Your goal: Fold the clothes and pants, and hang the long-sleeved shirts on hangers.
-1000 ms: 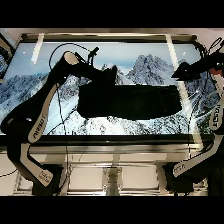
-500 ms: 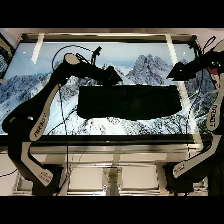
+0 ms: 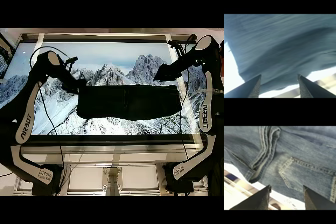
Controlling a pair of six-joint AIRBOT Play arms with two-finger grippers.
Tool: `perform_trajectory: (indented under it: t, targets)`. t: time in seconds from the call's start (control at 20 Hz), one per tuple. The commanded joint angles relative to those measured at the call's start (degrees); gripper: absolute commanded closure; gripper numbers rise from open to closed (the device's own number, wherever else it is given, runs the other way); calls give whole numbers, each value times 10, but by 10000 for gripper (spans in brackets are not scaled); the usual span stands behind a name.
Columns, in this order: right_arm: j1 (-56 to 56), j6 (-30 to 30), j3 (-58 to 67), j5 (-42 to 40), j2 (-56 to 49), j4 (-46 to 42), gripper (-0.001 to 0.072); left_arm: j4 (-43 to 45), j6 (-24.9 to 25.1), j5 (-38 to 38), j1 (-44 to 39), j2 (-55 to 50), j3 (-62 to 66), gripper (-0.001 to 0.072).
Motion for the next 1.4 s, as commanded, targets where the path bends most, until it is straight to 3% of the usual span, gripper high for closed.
perform_trajectory:
  t: [0.0,0.25,0.45,0.75,0.8,0.85,1.0,1.2,1.35]
  targets:
    - [2,6,0,20,1,-17,274,63,-4,38,21,3,-76,170]
    - [0,7,0,19,1,-17,274,52,-11,120,56,0,-156,167]
    - [0,7,0,19,1,-17,274,-81,25,184,76,-1,-177,156]
    - [0,7,0,24,1,-16,274,-104,11,186,71,-48,-177,154]
    - [0,7,0,24,1,-16,274,-110,11,185,71,-54,-177,189]
    - [0,7,0,24,1,-16,274,-110,12,185,69,-54,-177,356]
    - [0,7,0,24,1,-13,274,-112,39,184,64,-40,-177,679]
    - [0,12,0,24,1,-11,274,-129,52,163,75,7,-177,682]
    - [3,18,0,25,1,-10,275,-50,30,111,110,74,-171,683]
